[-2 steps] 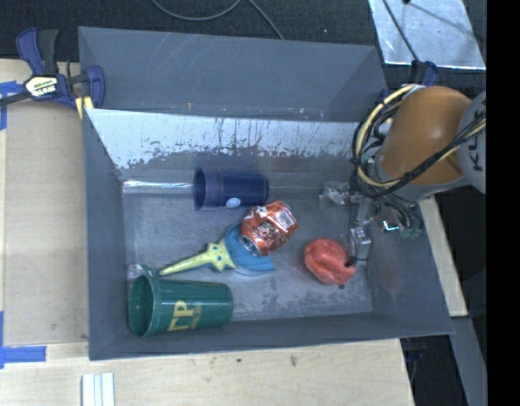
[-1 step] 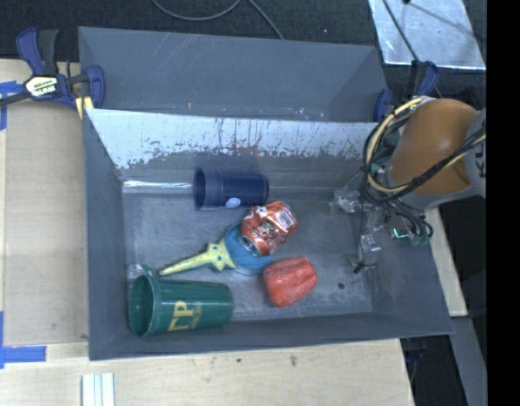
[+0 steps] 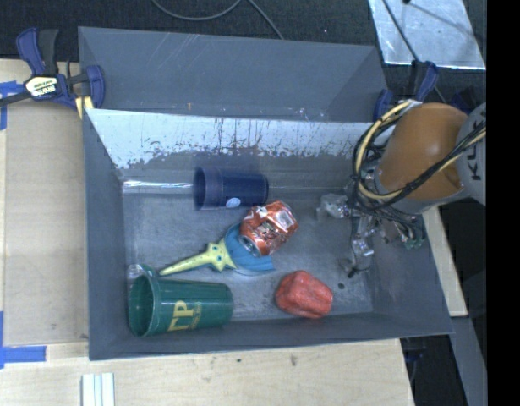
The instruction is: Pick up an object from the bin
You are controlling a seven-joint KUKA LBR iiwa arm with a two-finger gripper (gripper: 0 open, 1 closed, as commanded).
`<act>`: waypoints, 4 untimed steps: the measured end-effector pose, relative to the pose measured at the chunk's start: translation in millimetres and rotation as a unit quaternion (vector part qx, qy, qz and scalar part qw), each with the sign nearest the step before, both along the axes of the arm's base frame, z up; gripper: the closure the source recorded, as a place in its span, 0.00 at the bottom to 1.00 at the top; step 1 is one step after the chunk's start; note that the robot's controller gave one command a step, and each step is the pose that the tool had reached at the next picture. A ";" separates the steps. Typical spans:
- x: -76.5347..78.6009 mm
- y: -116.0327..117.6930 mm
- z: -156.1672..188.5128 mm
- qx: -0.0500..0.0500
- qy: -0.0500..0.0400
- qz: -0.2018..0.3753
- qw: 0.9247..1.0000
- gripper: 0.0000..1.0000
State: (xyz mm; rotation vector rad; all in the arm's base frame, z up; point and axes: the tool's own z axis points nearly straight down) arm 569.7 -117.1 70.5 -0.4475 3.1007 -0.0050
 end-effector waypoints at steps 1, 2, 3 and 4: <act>4.8 37.1 0.8 0.000 0.000 0.017 1.000 0.00; 11.5 74.4 2.2 0.000 -0.002 -0.114 0.994 0.00; 14.9 91.1 2.8 0.001 -0.003 -0.122 0.993 0.00; 30.5 105.2 8.5 0.000 -0.003 -0.111 0.994 0.00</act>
Offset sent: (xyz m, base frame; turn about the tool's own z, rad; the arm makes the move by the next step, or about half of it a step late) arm 0.0000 0.0000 0.0000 0.0000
